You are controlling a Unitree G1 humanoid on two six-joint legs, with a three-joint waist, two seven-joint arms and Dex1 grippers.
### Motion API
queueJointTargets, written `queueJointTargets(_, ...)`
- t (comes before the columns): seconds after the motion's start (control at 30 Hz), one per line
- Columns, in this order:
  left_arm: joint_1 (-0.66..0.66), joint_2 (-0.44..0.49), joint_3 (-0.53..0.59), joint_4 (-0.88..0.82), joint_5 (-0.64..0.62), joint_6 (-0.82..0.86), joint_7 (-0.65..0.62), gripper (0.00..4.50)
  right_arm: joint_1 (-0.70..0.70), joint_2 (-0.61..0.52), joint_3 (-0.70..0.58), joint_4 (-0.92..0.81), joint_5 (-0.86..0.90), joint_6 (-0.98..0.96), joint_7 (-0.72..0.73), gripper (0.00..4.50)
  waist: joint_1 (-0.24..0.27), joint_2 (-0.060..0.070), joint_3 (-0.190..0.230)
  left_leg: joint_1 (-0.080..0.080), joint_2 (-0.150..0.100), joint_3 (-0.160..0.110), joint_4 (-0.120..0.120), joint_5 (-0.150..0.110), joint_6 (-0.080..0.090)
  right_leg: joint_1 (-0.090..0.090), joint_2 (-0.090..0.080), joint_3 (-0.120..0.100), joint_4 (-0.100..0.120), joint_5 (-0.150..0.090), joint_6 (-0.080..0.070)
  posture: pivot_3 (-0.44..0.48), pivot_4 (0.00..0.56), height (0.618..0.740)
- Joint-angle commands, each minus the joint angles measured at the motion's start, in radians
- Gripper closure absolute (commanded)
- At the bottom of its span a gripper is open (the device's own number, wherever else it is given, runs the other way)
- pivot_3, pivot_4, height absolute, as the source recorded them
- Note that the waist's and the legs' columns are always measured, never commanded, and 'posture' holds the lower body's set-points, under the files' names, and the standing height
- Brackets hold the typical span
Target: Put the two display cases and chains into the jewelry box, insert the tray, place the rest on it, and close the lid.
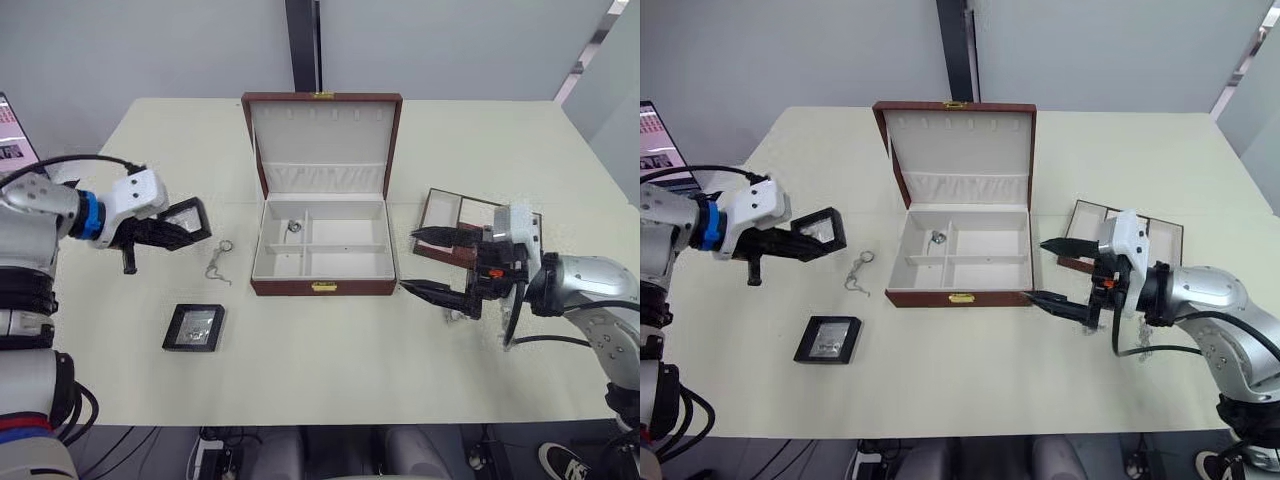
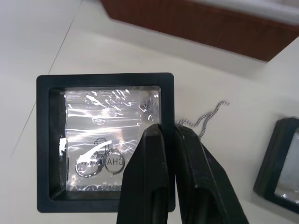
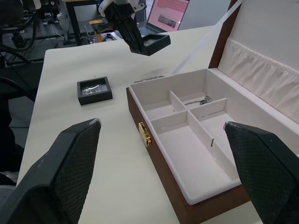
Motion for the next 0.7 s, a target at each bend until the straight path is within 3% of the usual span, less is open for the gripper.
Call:
queueJointTargets(0.03,-0.02,-0.018,0.0,-0.172,-0.046,0.105,-0.017,4.47,-0.001,-0.02,-0.05,-0.034,0.015,0.01,-0.027,0.0,0.001,0.0,0.0,0.0,0.0,0.0,0.0,0.0,0.0,0.0,0.0,0.0,0.0,0.0,0.0,0.0,0.15,0.74)
queueJointTargets(0.33,-0.155,-0.187,-0.12,-0.317,-0.049,0.254,-0.02,4.47,0.065,-0.003,-0.114,-0.113,0.04,0.045,-0.142,0.0,0.008,0.0,0.0,0.0,-0.001,0.0,0.001,0.0,0.0,0.0,0.001,0.001,0.0,0.0,0.0,0.0,0.15,0.74)
queueJointTargets(0.7,-0.26,-0.404,-0.243,-0.197,0.031,0.288,0.092,4.47,0.186,0.012,-0.145,-0.205,0.039,0.064,-0.267,0.0,0.009,0.0,0.0,-0.001,-0.001,0.001,0.001,0.0,0.001,0.001,0.004,0.002,0.0,0.0,0.0,0.0,0.15,0.74)
